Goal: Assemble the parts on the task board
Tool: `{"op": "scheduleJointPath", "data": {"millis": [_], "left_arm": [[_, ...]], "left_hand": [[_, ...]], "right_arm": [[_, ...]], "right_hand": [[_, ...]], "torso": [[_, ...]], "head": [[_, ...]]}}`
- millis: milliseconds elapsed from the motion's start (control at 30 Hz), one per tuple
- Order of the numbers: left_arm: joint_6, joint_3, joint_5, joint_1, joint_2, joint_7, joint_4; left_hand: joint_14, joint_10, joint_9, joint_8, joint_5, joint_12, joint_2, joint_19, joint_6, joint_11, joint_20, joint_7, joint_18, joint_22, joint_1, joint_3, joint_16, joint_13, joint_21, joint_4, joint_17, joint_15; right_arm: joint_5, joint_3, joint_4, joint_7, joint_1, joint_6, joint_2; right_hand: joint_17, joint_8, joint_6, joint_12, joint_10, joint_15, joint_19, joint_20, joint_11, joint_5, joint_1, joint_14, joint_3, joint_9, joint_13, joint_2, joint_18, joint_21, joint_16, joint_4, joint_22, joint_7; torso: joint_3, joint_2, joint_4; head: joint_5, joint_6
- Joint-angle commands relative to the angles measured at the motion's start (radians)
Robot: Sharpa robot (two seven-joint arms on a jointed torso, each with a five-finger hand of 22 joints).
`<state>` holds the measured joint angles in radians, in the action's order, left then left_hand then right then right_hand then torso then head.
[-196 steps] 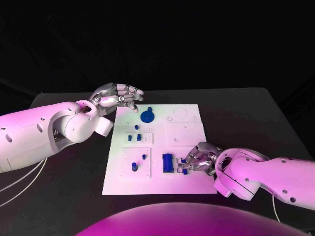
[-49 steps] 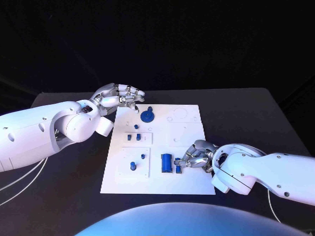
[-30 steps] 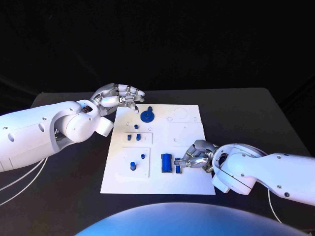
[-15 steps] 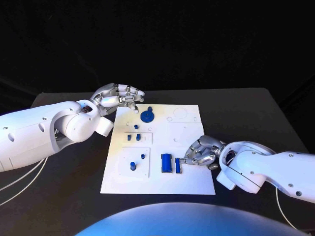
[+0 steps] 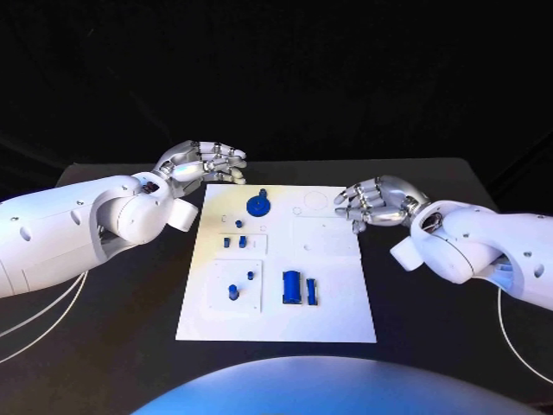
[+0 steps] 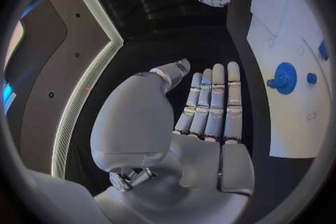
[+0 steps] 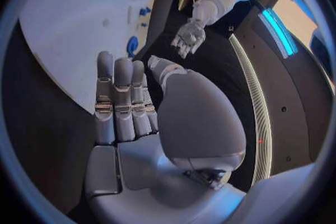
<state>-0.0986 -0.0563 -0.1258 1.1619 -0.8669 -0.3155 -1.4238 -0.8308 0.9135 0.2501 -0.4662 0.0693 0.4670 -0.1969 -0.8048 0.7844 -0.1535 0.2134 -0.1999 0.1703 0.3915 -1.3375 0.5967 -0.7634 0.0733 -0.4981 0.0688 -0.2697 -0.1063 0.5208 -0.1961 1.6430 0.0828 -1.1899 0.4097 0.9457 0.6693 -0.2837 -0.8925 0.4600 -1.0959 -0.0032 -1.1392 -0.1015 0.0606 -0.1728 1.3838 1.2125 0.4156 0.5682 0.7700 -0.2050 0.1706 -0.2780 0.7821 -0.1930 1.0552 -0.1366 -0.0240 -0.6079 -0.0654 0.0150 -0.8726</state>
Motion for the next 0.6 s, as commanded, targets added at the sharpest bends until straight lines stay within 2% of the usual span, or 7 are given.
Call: {"op": "scheduleJointPath", "data": {"millis": [33,433,467,500,533,567,600], "left_arm": [[-0.033,0.001,0.087,-0.001,0.019,-0.089,0.032],[-0.138,0.004,0.198,-0.022,0.118,-0.187,0.205],[-0.077,0.002,0.135,-0.021,0.105,-0.114,0.189],[-0.079,0.002,0.135,-0.021,0.105,-0.114,0.188],[-0.083,0.002,0.135,-0.022,0.105,-0.115,0.185],[-0.089,0.003,0.135,-0.023,0.105,-0.116,0.182],[-0.097,0.004,0.134,-0.024,0.105,-0.117,0.177]], "left_hand": [[0.006,0.052,-0.017,0.039,-0.004,-0.103,-0.016,0.044,-0.001,-0.002,0.039,0.009,0.007,-0.09,0.015,0.045,0.162,-0.012,0.138,0.015,0.054,-0.019],[0.019,0.117,-0.06,0.138,-0.005,-0.369,-0.005,0.004,0.019,-0.037,0.075,0.026,0.008,-0.271,0.007,0.035,0.469,-0.011,0.375,0.011,0.112,-0.063],[0.831,-0.193,-0.25,0.466,-0.069,-0.467,0.197,0.805,-0.784,0.153,-0.213,0.2,-0.17,-0.391,0.408,-0.597,0.763,-0.073,0.498,-0.069,0.27,0.106],[0.831,-0.2,-0.25,0.466,-0.069,-0.467,0.197,0.805,-0.784,0.153,-0.213,0.2,-0.17,-0.391,0.416,-0.597,0.763,-0.073,0.498,-0.069,0.27,0.106],[0.831,-0.913,-0.25,0.466,-0.069,-0.467,0.197,0.805,-0.784,0.153,-0.213,0.2,-0.17,-0.391,0.45,-0.597,0.763,-0.073,0.498,-0.069,0.27,0.106],[0.831,-0.913,-0.25,0.466,-0.069,-0.467,0.197,0.805,-0.784,0.153,-0.213,0.2,-0.17,-0.391,0.483,-0.597,0.763,-0.073,0.498,-0.069,0.27,0.106],[0.831,-0.913,-0.25,0.466,-0.069,-0.467,0.197,0.805,-0.784,0.153,-0.213,0.2,-0.17,-0.391,0.516,-0.597,0.763,-0.073,0.498,-0.069,0.27,0.106]], "right_arm": [[-0.271,0.004,-0.079,0.243,-0.014,-0.02,-0.03],[-0.421,0.017,-0.433,0.4,-0.023,-0.061,-0.219],[-0.344,0.016,-0.393,0.303,-0.025,-0.019,-0.201],[-0.345,0.017,-0.392,0.304,-0.024,-0.016,-0.201],[-0.347,0.019,-0.388,0.306,-0.022,-0.012,-0.2],[-0.35,0.022,-0.383,0.308,-0.019,-0.006,-0.2],[-0.354,0.026,-0.376,0.311,-0.016,0.002,-0.199]], "right_hand": [[-0.067,0.022,-0.027,-0.123,-0.017,0.019,0.035,-0.02,0.017,0.007,0.005,-0.041,0.063,-0.028,-0.17,-0.011,0.008,0.081,-0.159,0.009,-0.083,-0.016],[-0.272,0.136,-0.012,-0.342,-0.009,0.111,0.191,-0.117,0.083,0.038,-0.064,-0.191,0.112,-0.125,-0.566,-0.017,0.012,0.215,-0.518,0.079,-0.38,-0.063],[-0.669,0.284,0.893,-0.46,0.322,0.003,1.139,0.101,-0.061,0.173,-0.452,-0.495,-0.416,-0.568,-0.77,0.205,-0.171,0.278,-0.782,0.193,-1.055,0.137],[-0.669,0.284,0.893,-0.46,0.331,0.003,1.139,0.101,-0.061,0.173,-0.464,-0.505,-0.416,-0.568,-0.77,0.205,-0.171,0.278,-0.782,0.193,-1.055,0.137],[-0.669,0.284,0.893,-0.46,0.361,0.003,1.139,0.101,-0.061,0.173,-0.502,-1.213,-0.416,-0.568,-0.77,0.205,-0.171,0.278,-0.782,0.193,-1.055,0.137],[-0.669,0.284,0.893,-0.46,0.389,0.003,1.139,0.101,-0.061,0.173,-0.537,-1.213,-0.416,-0.568,-0.77,0.205,-0.171,0.278,-0.782,0.193,-1.055,0.137],[-0.669,0.284,0.893,-0.46,1.096,0.003,1.139,0.101,-0.061,0.173,-0.57,-1.213,-0.416,-0.568,-0.77,0.205,-0.171,0.278,-0.782,0.193,-1.055,0.137]], "torso": [[-0.0061,0.009,-0.0014],[-0.0003,0.033,0.0014],[-0.0038,0.027,0.0006],[-0.0036,0.027,0.001],[-0.0033,0.028,0.0018],[-0.0029,0.029,0.0028],[-0.0022,0.029,0.0043]], "head": [[0.004,0.0],[0.022,0.122],[0.018,0.091],[0.018,0.093],[0.018,0.095],[0.017,0.098],[0.016,0.102]]}}
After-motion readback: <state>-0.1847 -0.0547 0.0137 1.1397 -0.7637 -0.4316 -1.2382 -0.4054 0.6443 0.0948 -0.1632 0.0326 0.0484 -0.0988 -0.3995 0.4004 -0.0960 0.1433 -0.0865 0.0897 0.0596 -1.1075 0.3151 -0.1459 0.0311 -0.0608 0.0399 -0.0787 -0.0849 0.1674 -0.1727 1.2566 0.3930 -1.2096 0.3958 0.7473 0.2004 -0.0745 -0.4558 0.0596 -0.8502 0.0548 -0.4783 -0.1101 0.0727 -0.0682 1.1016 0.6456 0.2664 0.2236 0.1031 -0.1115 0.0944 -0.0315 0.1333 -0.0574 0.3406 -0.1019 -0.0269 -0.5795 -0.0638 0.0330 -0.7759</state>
